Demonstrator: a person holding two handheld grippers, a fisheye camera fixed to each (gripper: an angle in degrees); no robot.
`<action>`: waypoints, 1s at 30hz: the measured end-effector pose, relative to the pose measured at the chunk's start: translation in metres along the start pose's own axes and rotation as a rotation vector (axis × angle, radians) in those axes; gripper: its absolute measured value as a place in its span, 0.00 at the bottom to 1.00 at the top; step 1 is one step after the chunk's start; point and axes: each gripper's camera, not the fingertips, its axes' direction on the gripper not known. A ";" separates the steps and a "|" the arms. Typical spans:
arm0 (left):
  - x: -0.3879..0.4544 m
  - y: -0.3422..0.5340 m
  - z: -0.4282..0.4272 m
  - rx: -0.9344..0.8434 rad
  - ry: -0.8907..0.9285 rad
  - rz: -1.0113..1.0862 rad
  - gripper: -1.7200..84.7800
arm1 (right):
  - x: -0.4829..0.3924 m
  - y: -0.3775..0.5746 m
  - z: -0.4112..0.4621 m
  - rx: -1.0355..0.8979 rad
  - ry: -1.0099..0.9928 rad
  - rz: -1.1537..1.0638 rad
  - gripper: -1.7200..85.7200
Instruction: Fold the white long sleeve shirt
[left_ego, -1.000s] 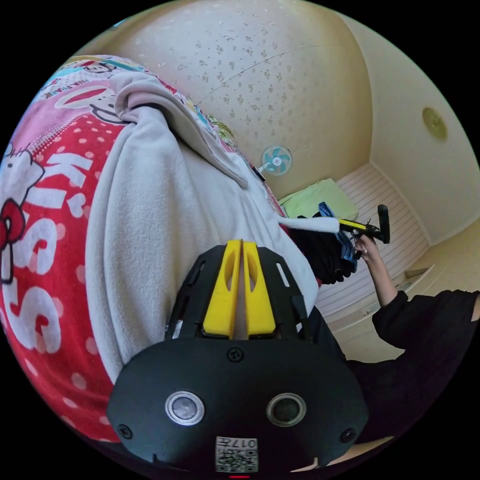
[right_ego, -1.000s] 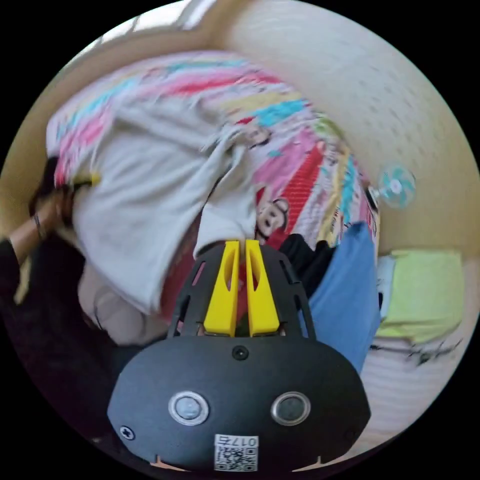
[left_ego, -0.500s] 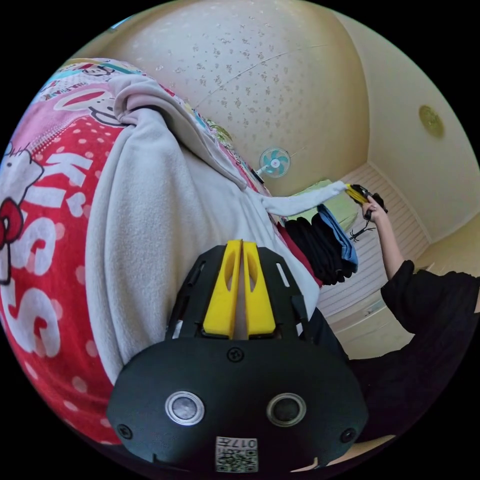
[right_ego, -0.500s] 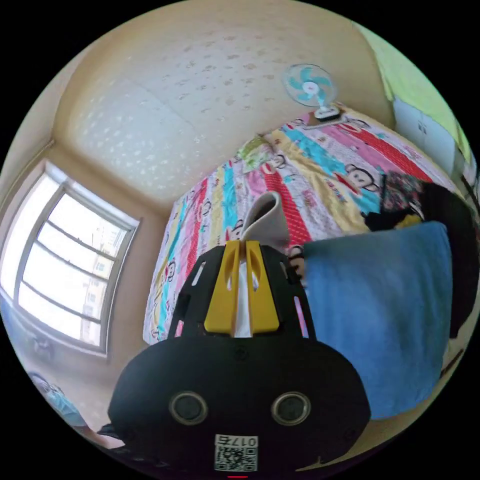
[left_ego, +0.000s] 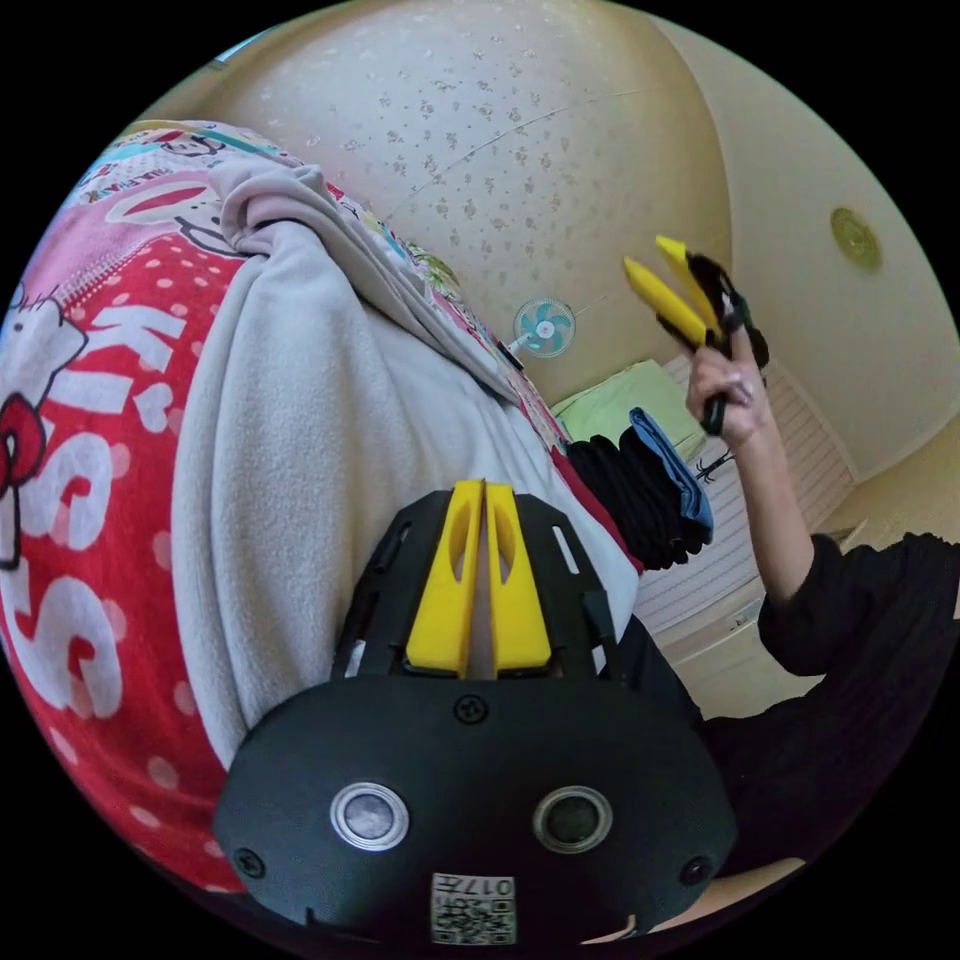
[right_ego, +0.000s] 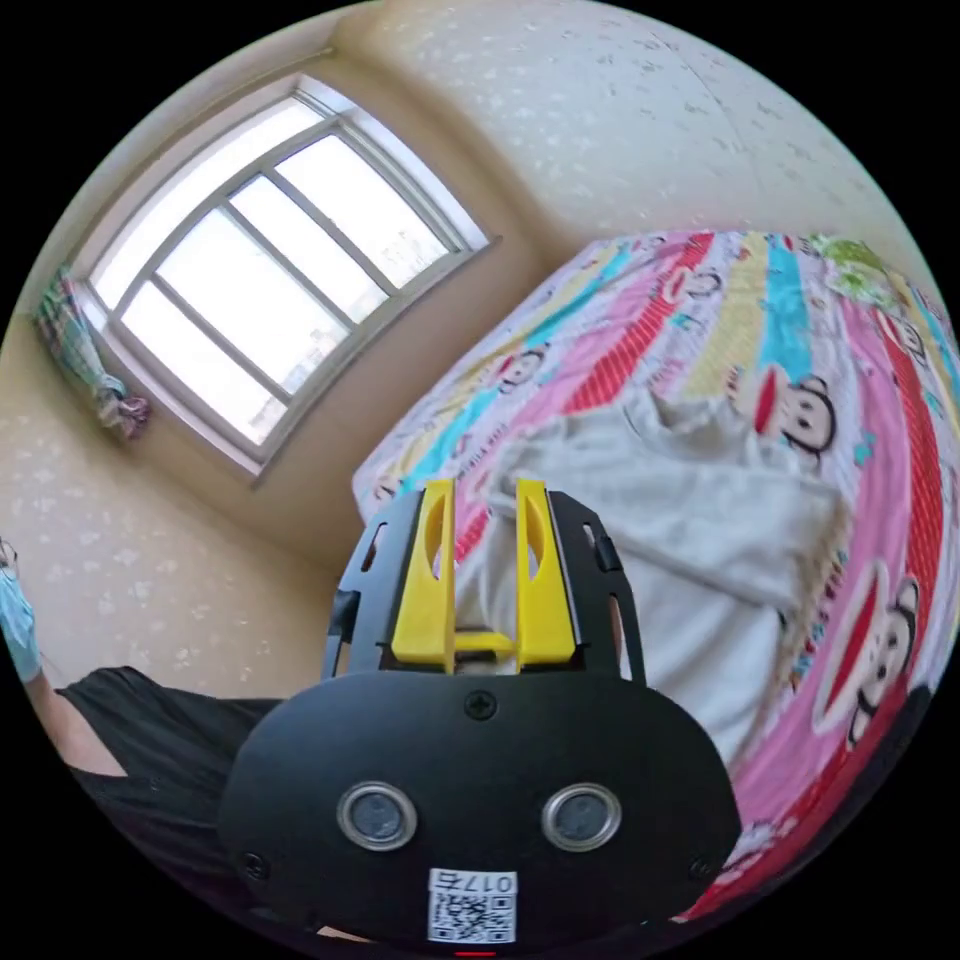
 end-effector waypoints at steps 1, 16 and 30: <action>0.000 -0.001 0.000 0.000 -0.001 0.000 0.01 | 0.014 0.042 0.000 -0.030 0.093 0.037 0.13; 0.090 0.012 -0.119 -0.072 -0.286 -0.192 0.18 | 0.043 0.306 -0.071 -0.216 0.487 0.197 0.16; 0.126 0.036 -0.059 -0.446 -0.706 -0.214 0.10 | 0.043 0.308 -0.071 -0.101 0.305 0.378 0.14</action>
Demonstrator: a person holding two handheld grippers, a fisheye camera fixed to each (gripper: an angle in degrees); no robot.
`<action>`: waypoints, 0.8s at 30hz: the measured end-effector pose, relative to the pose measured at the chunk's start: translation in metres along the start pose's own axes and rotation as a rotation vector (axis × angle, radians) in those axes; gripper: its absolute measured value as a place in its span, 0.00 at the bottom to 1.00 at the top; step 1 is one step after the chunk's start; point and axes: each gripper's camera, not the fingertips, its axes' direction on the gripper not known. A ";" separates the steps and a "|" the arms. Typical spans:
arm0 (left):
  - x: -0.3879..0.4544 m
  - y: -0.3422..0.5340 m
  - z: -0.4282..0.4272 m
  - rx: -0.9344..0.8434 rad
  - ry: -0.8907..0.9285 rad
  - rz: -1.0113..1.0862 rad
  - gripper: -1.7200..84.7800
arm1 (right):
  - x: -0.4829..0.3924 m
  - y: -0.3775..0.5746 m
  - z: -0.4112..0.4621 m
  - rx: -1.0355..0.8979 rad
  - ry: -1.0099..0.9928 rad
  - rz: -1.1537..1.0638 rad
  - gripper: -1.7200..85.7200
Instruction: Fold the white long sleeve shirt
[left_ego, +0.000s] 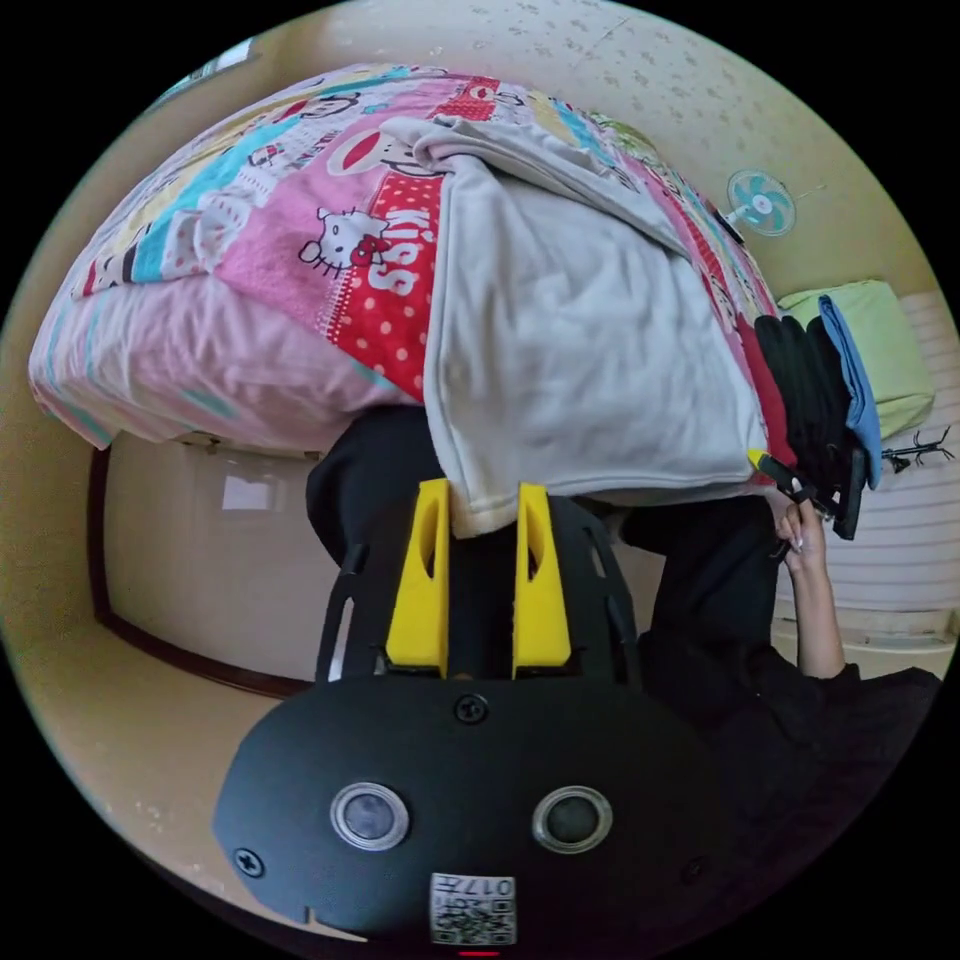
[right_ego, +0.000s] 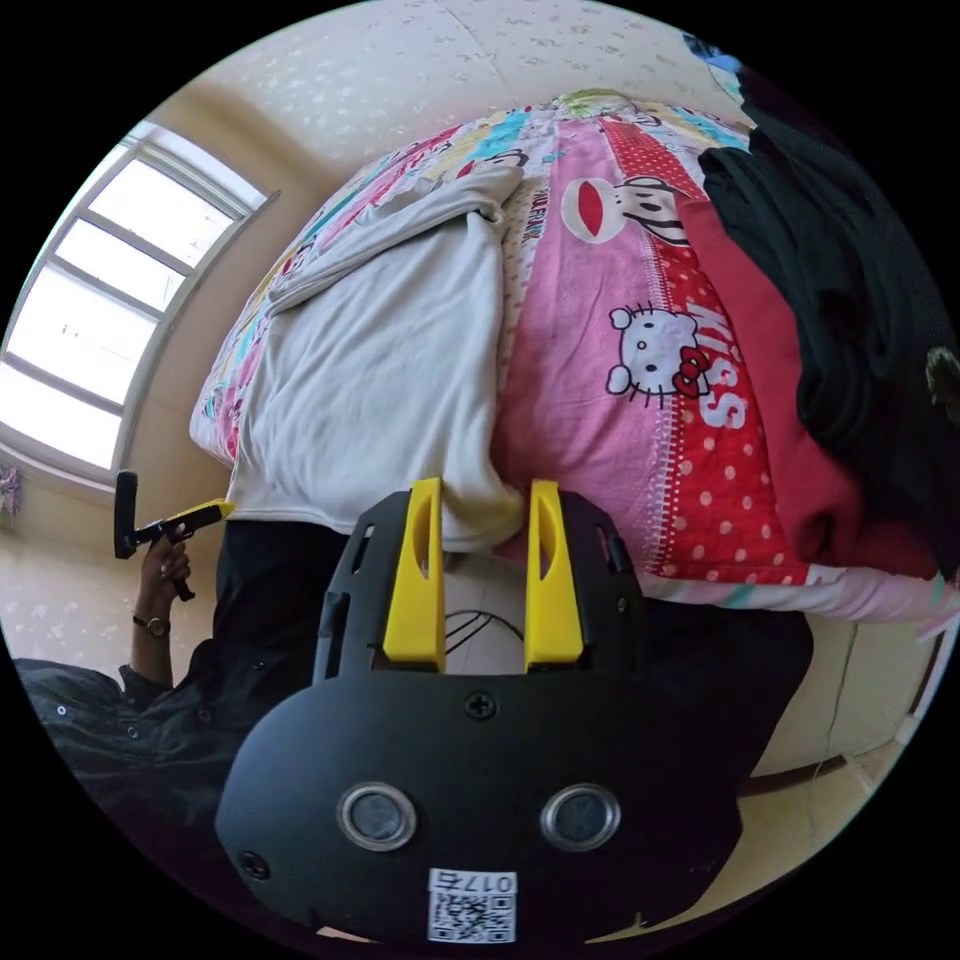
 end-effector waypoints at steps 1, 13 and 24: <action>0.001 -0.001 0.003 -0.007 0.017 -0.003 0.10 | -0.001 0.000 -0.004 0.003 -0.023 0.002 0.13; -0.038 0.068 -0.128 0.174 0.532 0.136 0.08 | -0.061 0.049 -0.204 0.050 -0.288 -0.315 0.05; -0.080 0.043 -0.189 0.408 0.748 0.053 0.08 | -0.107 -0.019 -0.329 0.363 -0.223 -0.392 0.08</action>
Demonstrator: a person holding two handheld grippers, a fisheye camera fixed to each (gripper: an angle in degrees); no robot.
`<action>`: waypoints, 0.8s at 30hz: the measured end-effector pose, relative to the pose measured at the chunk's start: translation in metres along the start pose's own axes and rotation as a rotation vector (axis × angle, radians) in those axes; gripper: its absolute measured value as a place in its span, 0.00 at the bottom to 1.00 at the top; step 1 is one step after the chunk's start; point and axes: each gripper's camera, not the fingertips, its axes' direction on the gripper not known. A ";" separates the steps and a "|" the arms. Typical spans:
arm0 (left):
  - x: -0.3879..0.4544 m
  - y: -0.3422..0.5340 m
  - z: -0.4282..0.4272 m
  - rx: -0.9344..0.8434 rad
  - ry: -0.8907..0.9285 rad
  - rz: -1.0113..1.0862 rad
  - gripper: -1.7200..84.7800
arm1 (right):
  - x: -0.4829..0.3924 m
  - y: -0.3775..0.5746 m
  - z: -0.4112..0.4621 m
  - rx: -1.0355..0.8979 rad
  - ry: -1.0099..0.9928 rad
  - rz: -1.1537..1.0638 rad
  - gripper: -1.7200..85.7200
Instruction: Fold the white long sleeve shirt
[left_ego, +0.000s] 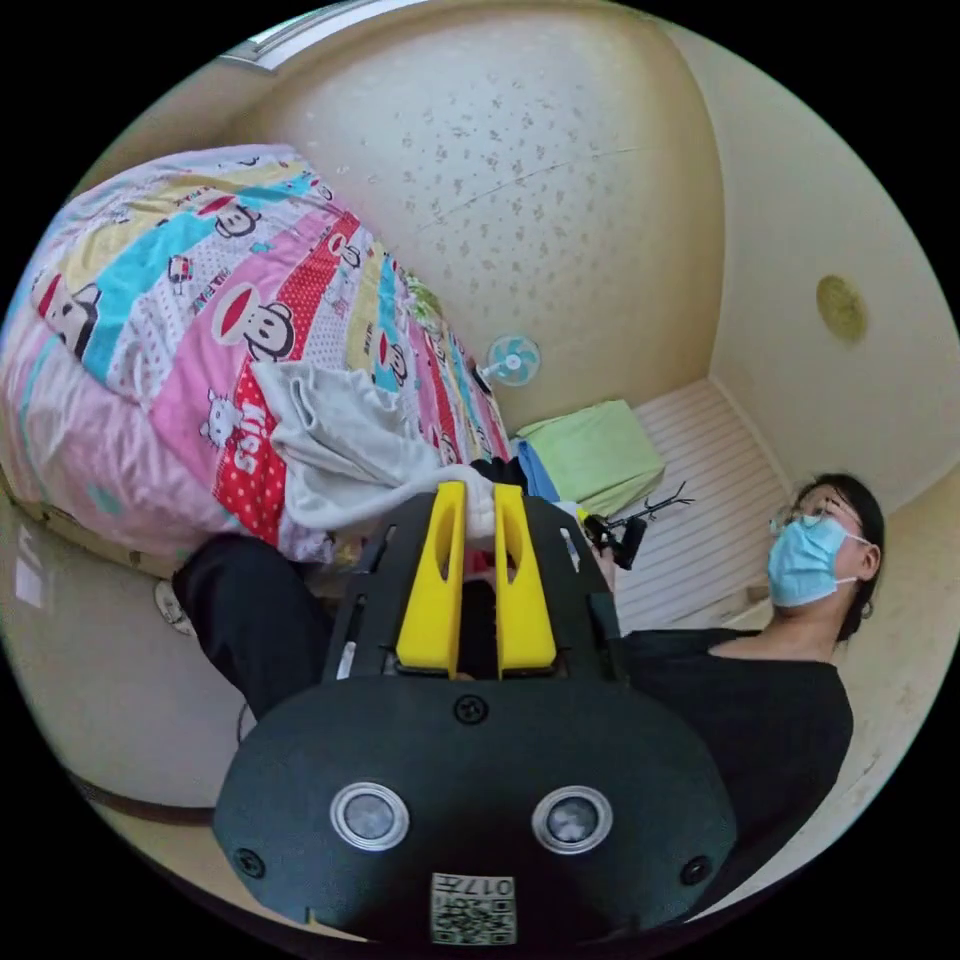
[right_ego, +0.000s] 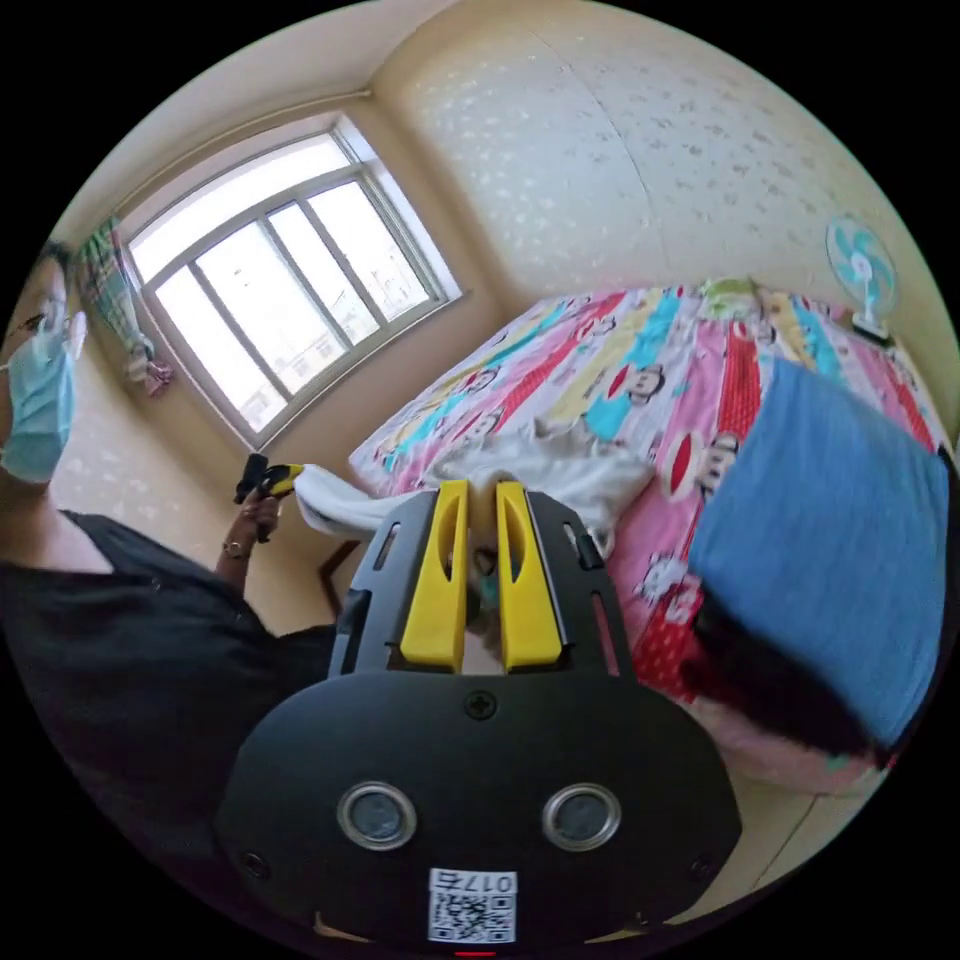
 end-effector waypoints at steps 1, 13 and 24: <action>-0.001 -0.017 0.003 0.005 -0.036 0.007 0.08 | 0.010 -0.039 0.015 0.040 0.045 0.016 0.08; -0.067 -0.098 0.098 0.032 -0.453 -0.118 0.19 | 0.092 -0.057 0.234 -0.186 0.489 0.067 0.13; -0.140 0.003 0.124 0.114 -0.220 -0.407 0.09 | 0.148 0.080 0.283 -0.439 0.785 -0.059 0.06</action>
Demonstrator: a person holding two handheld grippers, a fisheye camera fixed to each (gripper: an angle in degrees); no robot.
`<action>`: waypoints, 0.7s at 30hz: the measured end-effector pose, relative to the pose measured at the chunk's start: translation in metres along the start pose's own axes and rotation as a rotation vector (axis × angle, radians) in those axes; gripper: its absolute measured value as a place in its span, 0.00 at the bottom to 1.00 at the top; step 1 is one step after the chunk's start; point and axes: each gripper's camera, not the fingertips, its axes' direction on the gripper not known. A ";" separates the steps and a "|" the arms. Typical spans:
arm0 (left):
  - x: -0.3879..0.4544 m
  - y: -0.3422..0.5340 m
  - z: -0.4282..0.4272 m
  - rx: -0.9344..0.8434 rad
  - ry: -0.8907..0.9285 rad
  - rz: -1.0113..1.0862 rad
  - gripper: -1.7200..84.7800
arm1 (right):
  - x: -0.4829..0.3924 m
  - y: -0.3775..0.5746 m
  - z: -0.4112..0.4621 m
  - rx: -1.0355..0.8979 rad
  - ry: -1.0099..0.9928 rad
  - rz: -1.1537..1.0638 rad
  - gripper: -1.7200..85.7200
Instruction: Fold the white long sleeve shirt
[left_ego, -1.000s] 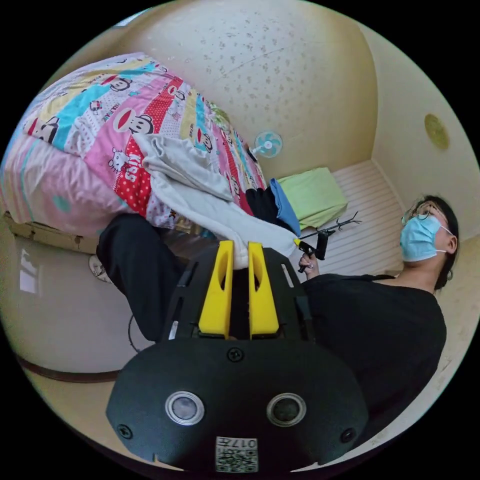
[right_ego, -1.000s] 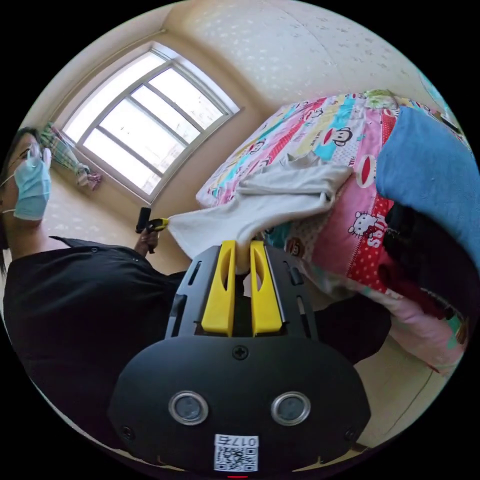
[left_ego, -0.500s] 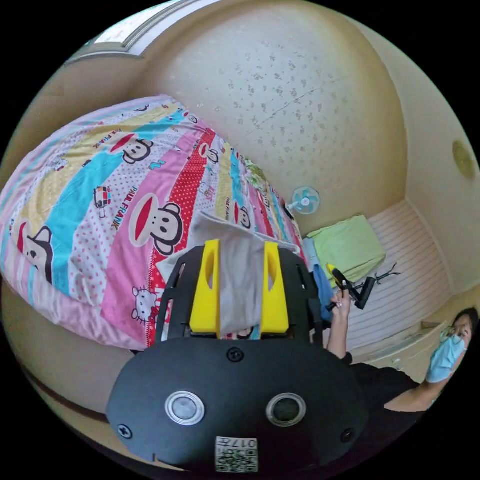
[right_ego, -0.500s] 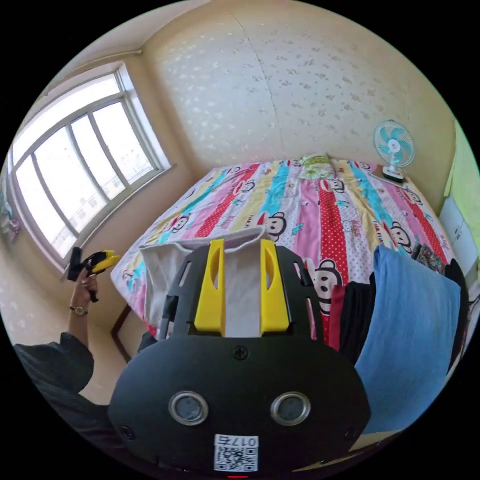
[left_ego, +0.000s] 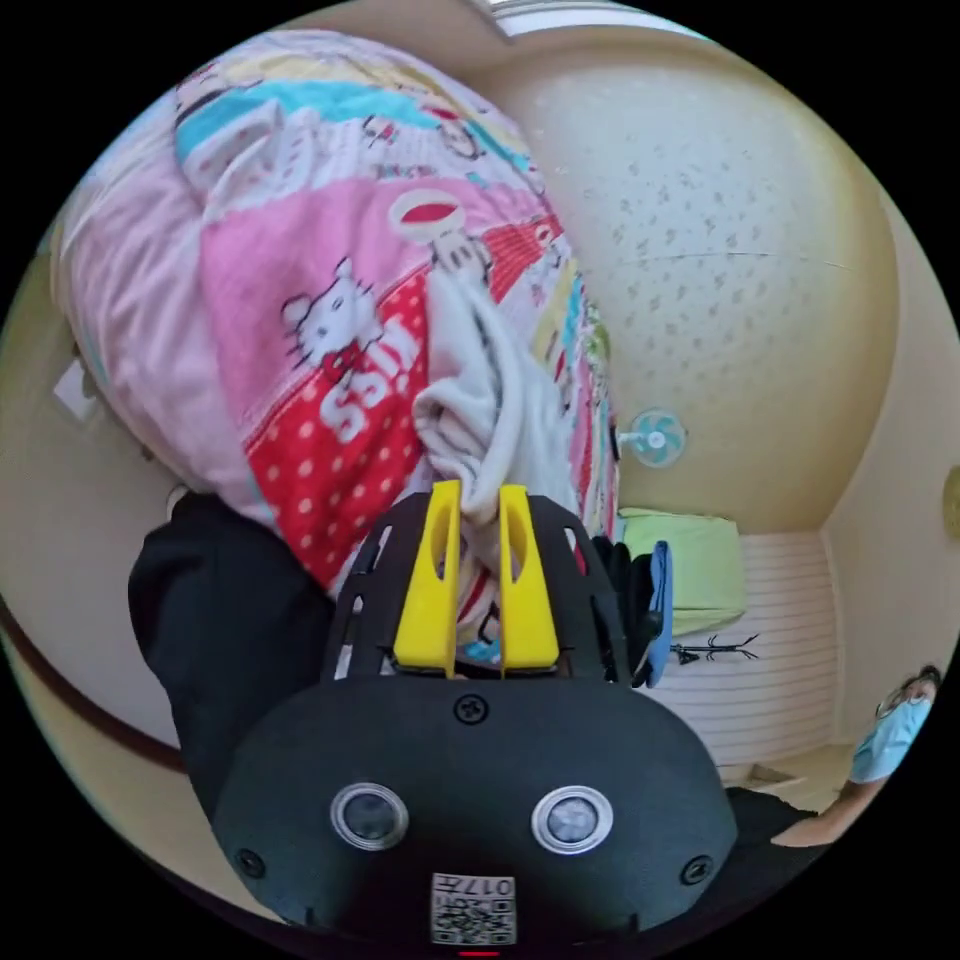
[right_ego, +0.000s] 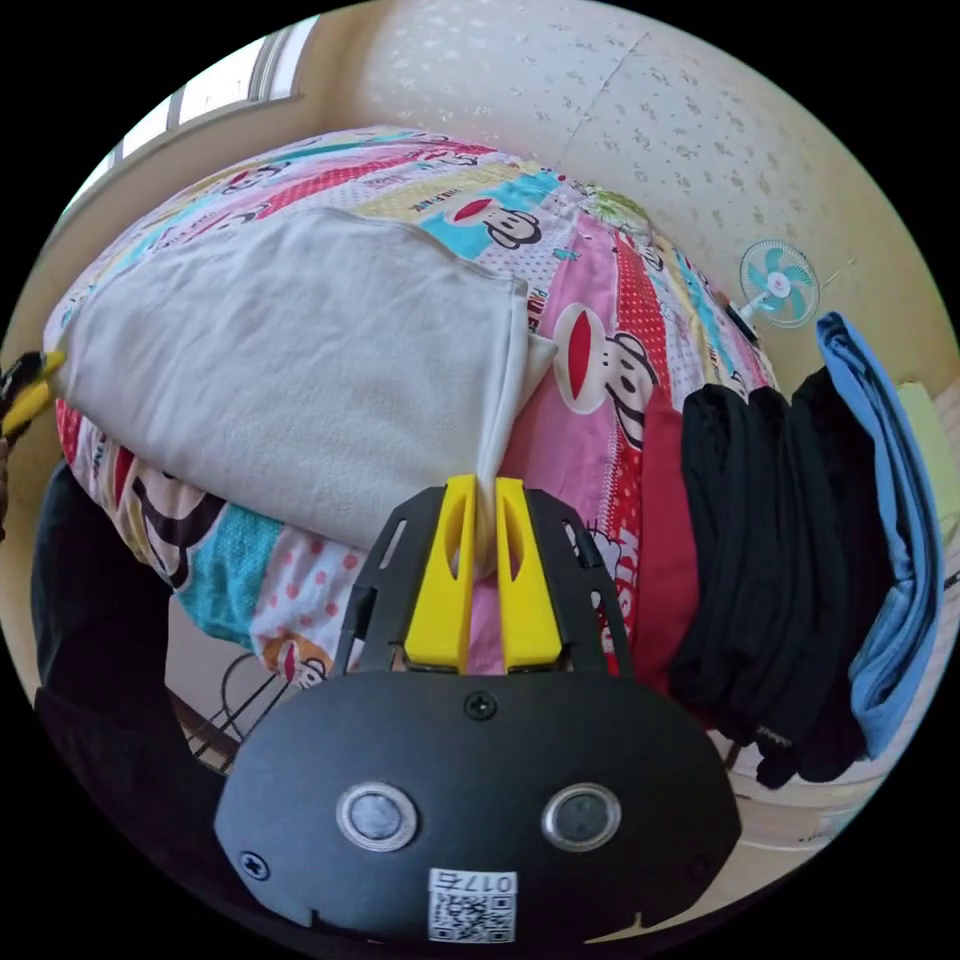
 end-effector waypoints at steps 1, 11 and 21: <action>0.010 -0.003 -0.002 0.010 0.003 0.039 0.08 | 0.010 0.009 -0.004 0.025 -0.004 0.019 0.06; 0.259 0.087 0.125 -0.426 0.249 0.861 0.11 | 0.177 0.178 -0.028 0.161 -0.349 0.403 0.04; 0.137 0.080 0.173 -0.345 -0.155 0.443 0.23 | 0.356 0.316 -0.025 0.215 -0.839 0.611 0.15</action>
